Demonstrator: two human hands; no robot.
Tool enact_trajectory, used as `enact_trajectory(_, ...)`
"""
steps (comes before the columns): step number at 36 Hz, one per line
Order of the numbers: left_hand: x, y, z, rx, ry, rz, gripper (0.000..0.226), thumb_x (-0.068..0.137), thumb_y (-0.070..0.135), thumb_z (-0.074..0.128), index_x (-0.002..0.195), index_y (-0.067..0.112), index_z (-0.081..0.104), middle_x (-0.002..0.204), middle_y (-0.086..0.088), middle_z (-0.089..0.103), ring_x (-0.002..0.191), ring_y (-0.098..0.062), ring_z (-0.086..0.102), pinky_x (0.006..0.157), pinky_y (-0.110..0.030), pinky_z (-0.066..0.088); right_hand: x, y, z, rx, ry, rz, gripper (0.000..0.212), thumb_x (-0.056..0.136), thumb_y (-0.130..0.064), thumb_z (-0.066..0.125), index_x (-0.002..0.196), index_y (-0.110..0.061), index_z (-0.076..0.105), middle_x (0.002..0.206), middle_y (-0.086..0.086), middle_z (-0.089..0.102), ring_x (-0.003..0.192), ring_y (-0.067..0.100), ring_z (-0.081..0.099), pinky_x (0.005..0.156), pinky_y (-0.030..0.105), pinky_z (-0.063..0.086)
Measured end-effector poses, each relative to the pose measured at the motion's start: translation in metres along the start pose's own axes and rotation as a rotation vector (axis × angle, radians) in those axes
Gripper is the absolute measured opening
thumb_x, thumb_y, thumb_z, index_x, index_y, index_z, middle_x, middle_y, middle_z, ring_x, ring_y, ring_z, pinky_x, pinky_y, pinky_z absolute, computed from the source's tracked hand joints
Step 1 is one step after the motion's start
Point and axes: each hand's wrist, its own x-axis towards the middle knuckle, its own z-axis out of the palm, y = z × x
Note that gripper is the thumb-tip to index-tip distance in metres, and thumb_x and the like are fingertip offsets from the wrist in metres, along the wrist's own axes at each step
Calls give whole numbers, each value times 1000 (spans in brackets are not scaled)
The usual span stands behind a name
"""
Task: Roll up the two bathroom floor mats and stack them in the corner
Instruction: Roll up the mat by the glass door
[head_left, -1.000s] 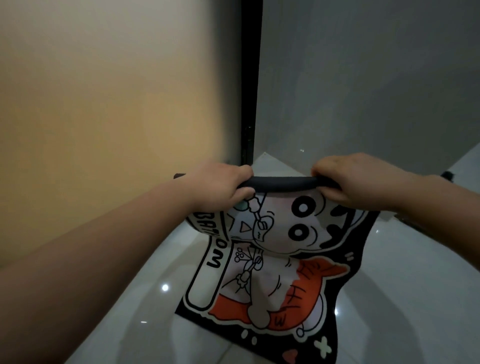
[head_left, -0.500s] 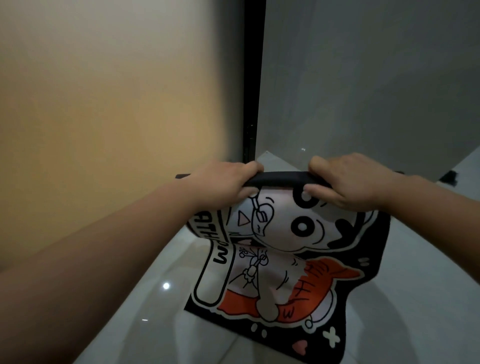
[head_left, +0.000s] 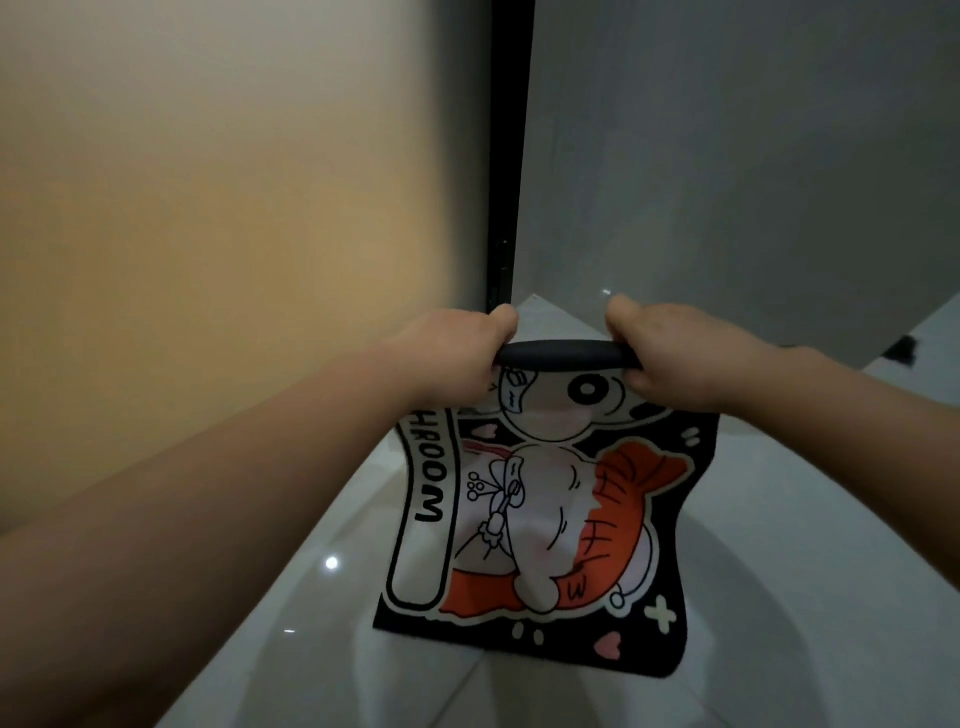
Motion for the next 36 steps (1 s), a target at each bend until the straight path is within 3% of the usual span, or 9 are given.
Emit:
enact_trajectory(5, -2, -5, 4, -1, 18, 10, 26, 87, 11, 49, 107, 20, 34, 69, -3, 53, 64, -28, 53, 62, -44, 48, -1, -1, 3, -160, 20, -156, 37, 91, -27, 48, 125, -25, 34, 89, 4, 63, 78, 27, 59, 60, 34, 40)
enact_trajectory(9, -5, -5, 6, -16, 41, 94, 43, 94, 44, 47, 130, 25, 33, 83, 10, 48, 69, -16, 47, 69, -36, 47, -1, -1, 4, -155, 104, -284, 57, 85, -64, 22, 123, -25, 41, 102, -1, 62, 89, 22, 60, 68, 33, 44)
enact_trajectory(14, -2, -9, 9, -41, 36, 111, 32, 97, 41, 37, 120, 20, 44, 96, 2, 56, 79, -20, 52, 74, -40, 47, 5, 1, 7, -173, 141, -273, 41, 91, -50, 18, 111, -24, 42, 97, -1, 58, 78, 20, 57, 63, 35, 45)
enact_trajectory(19, 0, -8, 10, -21, 46, 81, 21, 91, 33, 53, 106, 20, 48, 84, 6, 50, 74, -20, 51, 66, -36, 45, 8, 3, 10, -198, 121, -234, 29, 94, -44, 34, 110, -21, 42, 99, 2, 57, 81, 25, 59, 62, 38, 47)
enact_trajectory(27, 4, -3, 13, -118, 21, 2, 22, 83, 9, 52, 100, 15, 39, 73, 0, 47, 70, -27, 52, 60, -38, 41, 12, -15, 9, -143, 59, -135, 25, 89, -28, 52, 88, -18, 30, 72, -3, 40, 56, 20, 40, 53, 32, 33)
enact_trajectory(29, 4, -4, 14, -93, 20, 18, 27, 86, 15, 55, 106, 16, 38, 74, -1, 51, 72, -30, 55, 64, -42, 46, 13, -17, 9, -150, 33, -102, 22, 90, -24, 52, 94, -16, 32, 63, -6, 35, 50, 16, 37, 51, 33, 33)
enact_trajectory(31, 3, -5, 14, -97, 21, 50, 39, 88, 34, 60, 116, 18, 39, 86, -3, 59, 80, -29, 59, 72, -43, 50, 13, -17, 9, -166, 32, -129, 30, 90, -24, 52, 114, -15, 36, 67, -5, 46, 57, 23, 49, 54, 34, 36)
enact_trajectory(34, 3, -6, 17, -50, 61, 129, 52, 85, 59, 51, 120, 21, 43, 102, -2, 64, 88, -24, 60, 78, -42, 49, 12, -12, 11, -223, 95, -243, 52, 90, -46, 45, 133, -21, 31, 101, 3, 62, 86, 27, 62, 63, 34, 43)
enact_trajectory(36, 3, -5, 18, -42, 75, 142, 45, 90, 56, 42, 117, 21, 46, 104, -2, 63, 90, -25, 59, 79, -42, 48, 11, -10, 15, -229, 127, -300, 61, 86, -64, 27, 130, -23, 32, 105, 2, 60, 87, 26, 62, 63, 33, 44)
